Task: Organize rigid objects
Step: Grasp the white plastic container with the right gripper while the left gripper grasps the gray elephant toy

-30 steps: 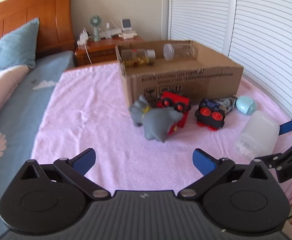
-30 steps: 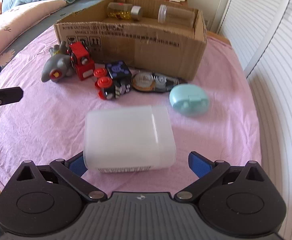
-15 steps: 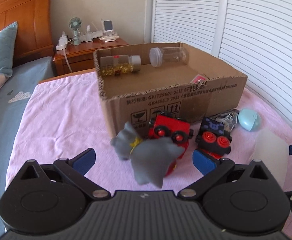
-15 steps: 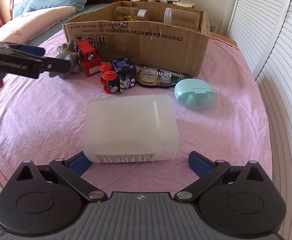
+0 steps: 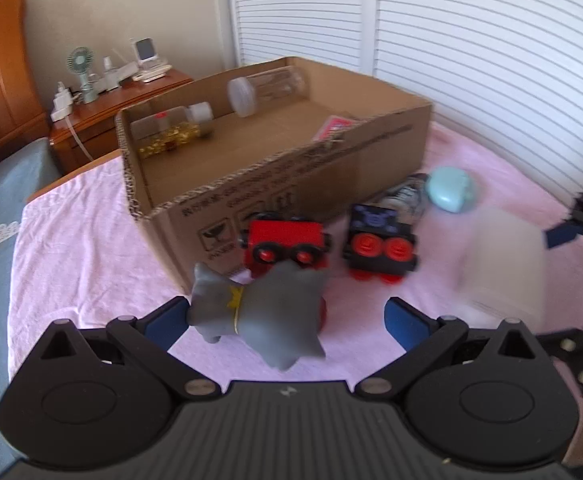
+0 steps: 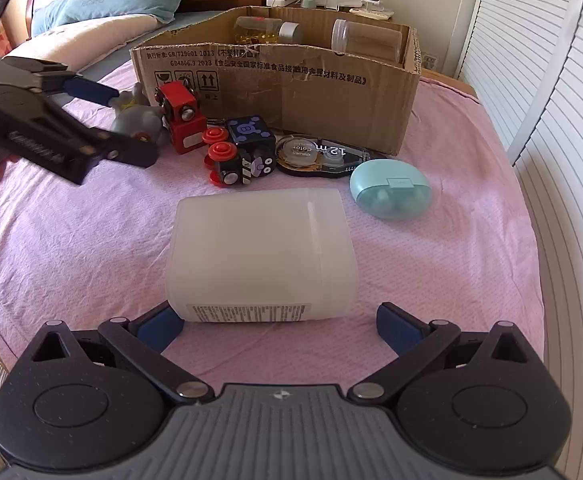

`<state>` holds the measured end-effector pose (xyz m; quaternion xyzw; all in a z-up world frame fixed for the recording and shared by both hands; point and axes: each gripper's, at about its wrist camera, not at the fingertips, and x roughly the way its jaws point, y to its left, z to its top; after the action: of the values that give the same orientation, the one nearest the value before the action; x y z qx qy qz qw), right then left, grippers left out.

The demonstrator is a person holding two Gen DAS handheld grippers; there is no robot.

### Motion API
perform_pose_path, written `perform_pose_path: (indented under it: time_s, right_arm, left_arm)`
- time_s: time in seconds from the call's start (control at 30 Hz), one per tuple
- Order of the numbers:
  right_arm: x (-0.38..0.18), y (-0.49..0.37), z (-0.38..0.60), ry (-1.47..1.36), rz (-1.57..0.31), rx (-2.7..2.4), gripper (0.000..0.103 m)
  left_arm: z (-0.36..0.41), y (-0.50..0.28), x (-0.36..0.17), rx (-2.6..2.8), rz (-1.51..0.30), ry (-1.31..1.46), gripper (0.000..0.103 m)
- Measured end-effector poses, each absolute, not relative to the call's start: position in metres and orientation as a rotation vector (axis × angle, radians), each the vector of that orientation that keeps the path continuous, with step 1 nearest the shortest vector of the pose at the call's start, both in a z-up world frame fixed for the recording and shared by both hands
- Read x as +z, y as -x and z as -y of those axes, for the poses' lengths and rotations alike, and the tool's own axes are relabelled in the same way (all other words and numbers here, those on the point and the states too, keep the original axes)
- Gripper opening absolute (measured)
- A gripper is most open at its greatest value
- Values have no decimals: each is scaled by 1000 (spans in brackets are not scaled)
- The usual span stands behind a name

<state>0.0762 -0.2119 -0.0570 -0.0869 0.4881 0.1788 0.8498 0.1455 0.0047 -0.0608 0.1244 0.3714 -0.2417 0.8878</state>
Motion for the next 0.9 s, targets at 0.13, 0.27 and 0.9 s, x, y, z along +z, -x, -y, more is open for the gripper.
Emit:
perform_pose_path:
  time_s: [0.13,0.27,0.9]
  right_arm:
    - [-57,-75,211,183,-1024,376,103]
    - [-57,-75,212,183,-1022,378,103]
    - [-57,-76,210,169,-993,359,103]
  left_arm:
    - [-4,-139,-65,-471,-759,-261,102]
    - [-4,-149,-85,-415,-800,-252,102]
    - [-14,-159,-93,-400,-819,-160,103]
